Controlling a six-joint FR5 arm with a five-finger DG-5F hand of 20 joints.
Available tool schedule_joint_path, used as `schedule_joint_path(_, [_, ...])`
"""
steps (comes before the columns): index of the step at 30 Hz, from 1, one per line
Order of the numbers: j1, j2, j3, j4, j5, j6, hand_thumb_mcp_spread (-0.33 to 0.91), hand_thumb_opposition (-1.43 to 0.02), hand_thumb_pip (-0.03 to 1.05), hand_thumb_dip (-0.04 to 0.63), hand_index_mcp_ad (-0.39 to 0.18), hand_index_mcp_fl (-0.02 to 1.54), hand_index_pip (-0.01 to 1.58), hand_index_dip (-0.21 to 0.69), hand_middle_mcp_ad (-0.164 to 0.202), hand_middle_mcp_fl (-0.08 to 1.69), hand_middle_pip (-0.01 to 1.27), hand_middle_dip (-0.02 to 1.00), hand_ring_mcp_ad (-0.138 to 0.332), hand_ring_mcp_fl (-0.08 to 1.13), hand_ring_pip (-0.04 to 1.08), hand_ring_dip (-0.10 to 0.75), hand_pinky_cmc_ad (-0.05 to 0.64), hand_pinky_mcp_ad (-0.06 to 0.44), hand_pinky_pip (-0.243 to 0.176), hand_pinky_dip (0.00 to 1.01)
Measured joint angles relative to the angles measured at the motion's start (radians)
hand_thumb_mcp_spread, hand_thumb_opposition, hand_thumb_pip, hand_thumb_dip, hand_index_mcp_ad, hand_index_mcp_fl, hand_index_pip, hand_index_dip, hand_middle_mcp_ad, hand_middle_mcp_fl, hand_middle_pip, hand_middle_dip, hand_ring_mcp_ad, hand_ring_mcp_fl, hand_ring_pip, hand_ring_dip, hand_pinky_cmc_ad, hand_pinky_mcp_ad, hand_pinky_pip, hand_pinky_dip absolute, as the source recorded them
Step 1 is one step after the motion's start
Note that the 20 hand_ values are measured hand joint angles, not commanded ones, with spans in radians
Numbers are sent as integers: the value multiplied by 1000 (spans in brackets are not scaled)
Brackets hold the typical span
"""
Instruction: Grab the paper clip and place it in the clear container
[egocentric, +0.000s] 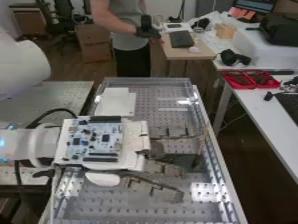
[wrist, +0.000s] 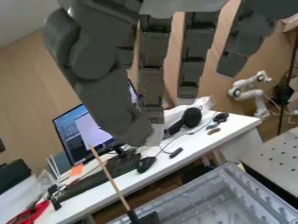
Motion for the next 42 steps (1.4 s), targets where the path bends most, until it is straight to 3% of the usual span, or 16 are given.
schedule_joint_path(8, [-13, -52, 37, -2, -29, 25, 721, -1004, 667, 319, -131, 236, 117, -143, -120, 764, 822, 752, 79, 442, 98, 468, 394, 265, 21, 190])
schedule_joint_path(16, [-23, -86, 61, -16, -43, 34, 639, -911, 660, 312, -134, 236, 117, -143, -117, 592, 630, 740, 75, 429, 94, 466, 412, 264, 37, 195])
schedule_joint_path(23, [-30, -102, 60, -11, -45, 39, 620, -881, 660, 316, -136, 229, 117, -164, -91, 579, 613, 695, 68, 407, 96, 468, 428, 264, 37, 195])
schedule_joint_path(42, [-33, -155, 48, 20, -19, 29, 621, -866, 679, 316, -147, 223, 115, -175, -87, 579, 611, 695, 59, 408, 96, 468, 429, 257, 37, 195])
